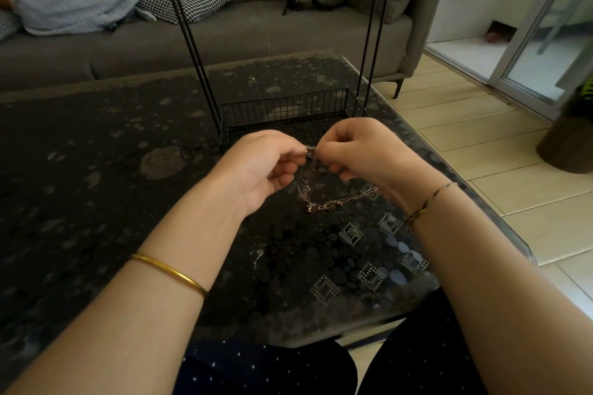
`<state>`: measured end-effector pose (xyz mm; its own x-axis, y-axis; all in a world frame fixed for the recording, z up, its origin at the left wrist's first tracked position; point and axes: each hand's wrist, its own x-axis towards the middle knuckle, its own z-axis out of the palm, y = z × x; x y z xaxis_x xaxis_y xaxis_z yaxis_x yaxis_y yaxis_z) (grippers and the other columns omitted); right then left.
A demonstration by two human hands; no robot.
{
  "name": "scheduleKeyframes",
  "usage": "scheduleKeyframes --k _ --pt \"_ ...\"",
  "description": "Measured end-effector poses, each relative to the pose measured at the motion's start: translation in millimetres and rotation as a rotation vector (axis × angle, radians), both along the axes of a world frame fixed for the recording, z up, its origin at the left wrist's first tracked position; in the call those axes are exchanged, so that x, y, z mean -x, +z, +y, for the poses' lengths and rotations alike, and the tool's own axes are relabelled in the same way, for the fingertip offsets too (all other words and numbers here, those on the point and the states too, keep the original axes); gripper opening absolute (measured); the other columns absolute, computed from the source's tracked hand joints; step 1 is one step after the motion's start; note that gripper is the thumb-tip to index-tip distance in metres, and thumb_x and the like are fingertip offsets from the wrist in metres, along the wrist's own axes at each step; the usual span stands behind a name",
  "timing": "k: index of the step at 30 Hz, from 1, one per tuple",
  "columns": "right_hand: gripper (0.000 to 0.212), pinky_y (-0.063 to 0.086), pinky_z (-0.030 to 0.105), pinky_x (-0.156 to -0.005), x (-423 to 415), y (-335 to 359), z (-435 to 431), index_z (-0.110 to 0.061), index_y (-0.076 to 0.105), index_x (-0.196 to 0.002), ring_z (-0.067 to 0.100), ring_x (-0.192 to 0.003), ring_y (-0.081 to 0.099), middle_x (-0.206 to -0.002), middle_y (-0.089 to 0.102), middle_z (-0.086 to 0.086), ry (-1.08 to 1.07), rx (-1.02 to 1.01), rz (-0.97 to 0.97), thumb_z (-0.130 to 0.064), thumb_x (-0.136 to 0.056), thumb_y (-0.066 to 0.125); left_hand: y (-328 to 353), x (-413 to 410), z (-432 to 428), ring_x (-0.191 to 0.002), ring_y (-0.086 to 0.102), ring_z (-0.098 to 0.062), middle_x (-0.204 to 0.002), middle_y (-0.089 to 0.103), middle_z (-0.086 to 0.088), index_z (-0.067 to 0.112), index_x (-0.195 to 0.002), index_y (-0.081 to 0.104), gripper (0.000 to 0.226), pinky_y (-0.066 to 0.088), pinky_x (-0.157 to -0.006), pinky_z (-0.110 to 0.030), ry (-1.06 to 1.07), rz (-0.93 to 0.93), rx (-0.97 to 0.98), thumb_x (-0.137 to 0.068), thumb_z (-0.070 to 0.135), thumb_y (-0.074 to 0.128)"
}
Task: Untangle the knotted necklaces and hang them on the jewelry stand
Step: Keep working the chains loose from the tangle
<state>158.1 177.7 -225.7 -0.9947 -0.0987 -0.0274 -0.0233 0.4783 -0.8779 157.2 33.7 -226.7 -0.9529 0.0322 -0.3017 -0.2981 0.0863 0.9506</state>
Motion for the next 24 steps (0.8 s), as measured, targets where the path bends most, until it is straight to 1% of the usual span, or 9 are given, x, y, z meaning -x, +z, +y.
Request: scheduleKeyframes --k 2,5,7,12,15,17,19,22,24 --pt "0.010 0.045 0.018 -0.052 0.1 -0.3 0.7 -0.011 0.061 -0.075 0.014 -0.065 0.054 -0.069 0.058 0.004 -0.006 0.011 0.011 -0.005 -0.083 0.059 -1.0 0.3 0.0 -0.065 0.053 -0.010 -0.069 0.061 0.000 0.014 -0.074 0.065 0.016 0.044 -0.058 -0.022 -0.015 -0.002 0.013 -0.088 0.007 0.058" --pt "0.014 0.048 0.018 -0.056 0.7 0.4 2.9 -0.015 0.063 -0.080 0.008 -0.064 0.054 -0.071 0.058 -0.001 -0.003 0.069 0.021 -0.003 -0.083 0.057 -1.5 0.4 0.2 -0.068 0.055 -0.010 -0.072 0.063 0.000 0.013 -0.078 0.067 0.014 0.045 -0.061 -0.022 -0.031 0.019 0.075 -0.088 0.008 0.059" --pt "0.013 0.049 0.018 -0.057 1.0 0.7 3.6 -0.015 0.066 -0.081 0.006 -0.064 0.054 -0.073 0.060 -0.003 0.002 0.076 0.042 -0.005 -0.084 0.058 -2.0 0.3 0.4 -0.069 0.055 -0.009 -0.073 0.063 0.000 0.012 -0.080 0.068 0.013 0.046 -0.062 -0.022 -0.038 0.023 0.093 -0.089 0.009 0.059" --pt "0.003 0.043 0.008 -0.055 0.8 -0.2 3.7 -0.014 0.071 -0.079 -0.007 -0.055 0.051 -0.070 0.061 -0.010 0.052 -0.085 0.206 -0.016 -0.081 0.069 -2.8 0.8 0.2 -0.069 0.055 -0.009 -0.073 0.063 0.001 0.010 -0.085 0.069 0.009 0.046 -0.064 -0.022 -0.042 0.030 0.109 -0.089 0.011 0.060" --pt "0.005 0.044 0.011 -0.062 2.6 -1.3 3.7 -0.013 0.071 -0.085 -0.002 -0.064 0.054 -0.075 0.061 -0.009 0.067 -0.207 0.280 -0.017 -0.083 0.068 -4.3 1.5 0.1 -0.069 0.055 -0.008 -0.073 0.063 0.001 0.010 -0.083 0.069 0.011 0.047 -0.066 -0.023 -0.049 0.044 0.149 -0.090 0.014 0.061" --pt "0.007 0.046 0.017 -0.069 3.3 -2.2 2.9 -0.013 0.071 -0.086 0.005 -0.073 0.056 -0.080 0.062 -0.007 0.071 -0.283 0.310 -0.018 -0.085 0.065 -6.5 2.4 0.3 -0.072 0.056 -0.010 -0.076 0.064 0.000 0.011 -0.082 0.069 0.014 0.049 -0.069 -0.025 -0.059 0.061 0.208 -0.091 0.017 0.060" --pt "0.008 0.045 0.019 -0.072 3.1 -2.7 1.7 -0.014 0.070 -0.086 0.008 -0.077 0.056 -0.081 0.062 -0.007 0.066 -0.335 0.336 -0.018 -0.086 0.063 -8.4 2.8 1.3 -0.076 0.058 -0.012 -0.081 0.066 -0.002 0.011 -0.083 0.069 0.016 0.052 -0.074 -0.029 -0.088 0.088 0.282 -0.091 0.018 0.058" --pt "0.006 0.043 0.016 -0.066 3.1 -2.8 1.3 -0.014 0.069 -0.085 0.007 -0.073 0.055 -0.079 0.061 -0.006 0.056 -0.326 0.341 -0.016 -0.086 0.062 -8.2 1.1 3.7 -0.080 0.063 -0.015 -0.088 0.069 -0.006 0.010 -0.084 0.069 0.014 0.055 -0.083 -0.035 -0.115 0.179 0.407 -0.090 0.015 0.057" --pt "0.006 0.042 0.012 -0.060 2.7 -2.3 1.5 -0.014 0.068 -0.083 0.003 -0.065 0.051 -0.074 0.059 -0.009 0.056 -0.272 0.311 -0.014 -0.086 0.062 -6.4 -0.5 5.0 -0.081 0.065 -0.020 -0.085 0.068 -0.008 0.008 -0.083 0.067 0.010 0.056 -0.085 -0.043 -0.081 0.282 0.469 -0.086 0.014 0.060"
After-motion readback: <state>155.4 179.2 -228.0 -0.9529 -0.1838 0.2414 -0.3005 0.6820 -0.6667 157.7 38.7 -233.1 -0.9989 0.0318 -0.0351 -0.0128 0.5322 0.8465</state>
